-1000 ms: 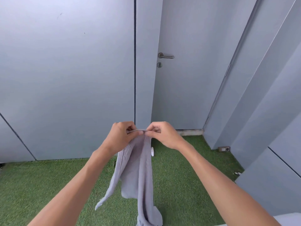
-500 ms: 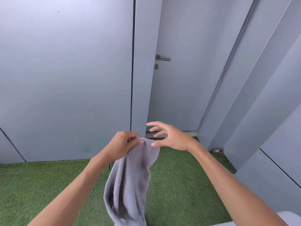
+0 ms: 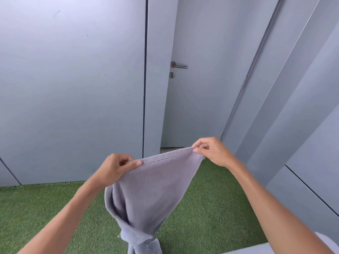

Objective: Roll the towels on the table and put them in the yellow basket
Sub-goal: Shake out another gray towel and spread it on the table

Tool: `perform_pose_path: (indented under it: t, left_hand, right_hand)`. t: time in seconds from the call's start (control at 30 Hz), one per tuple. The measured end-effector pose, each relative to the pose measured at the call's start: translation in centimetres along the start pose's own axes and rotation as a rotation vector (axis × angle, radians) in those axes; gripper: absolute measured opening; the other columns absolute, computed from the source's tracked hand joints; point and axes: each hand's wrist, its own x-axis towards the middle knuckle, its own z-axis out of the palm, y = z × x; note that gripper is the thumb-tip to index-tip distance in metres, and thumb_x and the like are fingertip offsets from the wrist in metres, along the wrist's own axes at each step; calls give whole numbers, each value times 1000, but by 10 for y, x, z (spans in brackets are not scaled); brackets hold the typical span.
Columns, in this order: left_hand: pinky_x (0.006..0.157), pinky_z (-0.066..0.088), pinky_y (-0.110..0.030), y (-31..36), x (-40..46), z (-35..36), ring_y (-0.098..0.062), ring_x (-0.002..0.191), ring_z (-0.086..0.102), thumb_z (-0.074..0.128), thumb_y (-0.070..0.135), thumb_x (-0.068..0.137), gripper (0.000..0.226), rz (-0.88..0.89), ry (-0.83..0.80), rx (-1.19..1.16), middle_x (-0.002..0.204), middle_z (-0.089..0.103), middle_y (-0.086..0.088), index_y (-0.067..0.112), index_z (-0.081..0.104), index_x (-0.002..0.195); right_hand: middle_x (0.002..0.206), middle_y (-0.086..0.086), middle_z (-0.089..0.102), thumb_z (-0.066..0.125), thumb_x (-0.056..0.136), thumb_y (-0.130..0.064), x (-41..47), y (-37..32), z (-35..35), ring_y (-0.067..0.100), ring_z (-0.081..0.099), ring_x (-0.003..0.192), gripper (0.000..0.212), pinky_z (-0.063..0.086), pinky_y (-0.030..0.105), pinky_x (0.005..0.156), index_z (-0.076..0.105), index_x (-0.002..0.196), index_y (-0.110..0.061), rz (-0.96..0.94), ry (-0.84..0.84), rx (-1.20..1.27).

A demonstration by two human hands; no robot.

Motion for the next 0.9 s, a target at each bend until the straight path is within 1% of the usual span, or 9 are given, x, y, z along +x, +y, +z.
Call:
perform_pose_path:
  t: [0.13, 0.17, 0.23, 0.33, 0.47, 0.63, 0.7, 0.8, 0.9]
  left_hand:
    - [47, 21, -21, 38, 12, 22, -9, 52, 28, 73, 40, 81, 37, 134, -36, 8, 54, 36, 5, 6, 65, 68]
    - [47, 20, -21, 45, 14, 29, -9, 52, 27, 73, 38, 81, 35, 163, -56, -5, 53, 35, 5, 7, 66, 68]
    - [48, 19, -22, 51, 16, 36, -9, 53, 26, 74, 38, 81, 30, 190, -69, -24, 54, 36, 5, 11, 68, 67]
    - [48, 19, -22, 44, 15, 33, -9, 51, 25, 73, 40, 80, 34, 169, -49, -18, 52, 34, 8, 11, 64, 64]
    - [49, 18, -26, 26, 5, 25, -12, 53, 25, 72, 46, 80, 49, 112, -66, -7, 55, 31, 5, 4, 54, 63]
    - [53, 29, -27, 2, -3, 3, -10, 54, 37, 68, 55, 79, 47, 34, -35, 27, 57, 45, 2, 9, 66, 71]
    - [51, 24, -27, 10, -1, 8, -11, 53, 31, 69, 51, 80, 46, 69, -31, 36, 55, 38, 4, 8, 62, 65]
    - [49, 20, -25, 29, 8, 27, -11, 53, 25, 70, 48, 80, 45, 153, -55, 48, 53, 32, 7, 9, 57, 62]
    - [50, 21, -29, 37, 13, 38, -12, 53, 25, 69, 52, 80, 43, 183, -83, 46, 53, 33, 6, 12, 61, 65]
  right_hand:
    - [63, -7, 60, 70, 87, -24, 3, -37, 39, 4, 50, 56, 58, 39, 14, 60, 47, 139, -35, -60, -314, 22]
    - [64, -6, 59, 70, 86, -24, 6, -44, 47, 6, 48, 57, 58, 38, 16, 59, 48, 138, -37, -75, -372, 28]
    - [65, -4, 58, 71, 86, -26, 10, -51, 54, 8, 47, 58, 35, 36, 19, 59, 64, 119, -30, -98, -435, 21]
    - [67, 3, 60, 72, 85, -30, 10, -47, 51, 13, 53, 60, 12, 40, 26, 63, 70, 93, -21, -92, -400, 67]
    - [77, 5, 71, 72, 84, -31, 10, -27, 31, 23, 60, 67, 7, 46, 31, 66, 71, 89, -25, -101, -192, -21]
    - [68, 8, 69, 69, 87, -16, -2, 7, -5, 7, 54, 55, 5, 46, 25, 56, 71, 88, -20, 41, -5, -40]
    - [60, 3, 64, 69, 87, -19, -5, 1, 5, 4, 48, 51, 11, 40, 25, 57, 71, 94, -27, 24, -83, -96]
    - [63, -7, 62, 71, 86, -24, -8, -34, 42, 0, 46, 54, 41, 36, 15, 56, 60, 125, -30, -37, -306, -11]
    - [62, -3, 56, 72, 86, -30, -5, -52, 66, 8, 45, 54, 31, 38, 22, 56, 65, 115, -24, -69, -373, 51]
